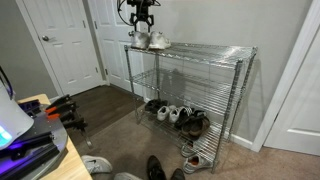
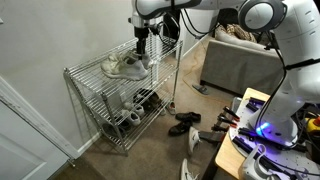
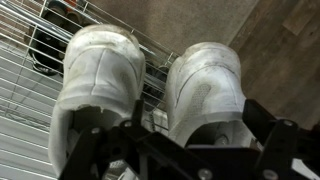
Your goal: Remove the sneakers from the first to the second shelf on the shoe rack
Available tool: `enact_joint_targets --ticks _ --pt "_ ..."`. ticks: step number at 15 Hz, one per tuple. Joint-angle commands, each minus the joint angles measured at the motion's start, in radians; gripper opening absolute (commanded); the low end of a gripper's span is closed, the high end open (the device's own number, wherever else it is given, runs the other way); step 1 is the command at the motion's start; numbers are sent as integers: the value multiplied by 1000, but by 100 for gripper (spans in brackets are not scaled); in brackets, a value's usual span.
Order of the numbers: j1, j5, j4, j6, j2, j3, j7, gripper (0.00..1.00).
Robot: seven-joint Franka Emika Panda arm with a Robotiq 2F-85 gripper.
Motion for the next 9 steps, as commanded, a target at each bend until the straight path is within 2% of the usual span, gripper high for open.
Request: enact_joint_targets --ticks 1,5,9 --pt "-22 75 -13 -7 -8 30 5 100" --pt "-16 126 -15 20 -3 36 9 100" --pt "12 103 -21 142 4 22 24 100"
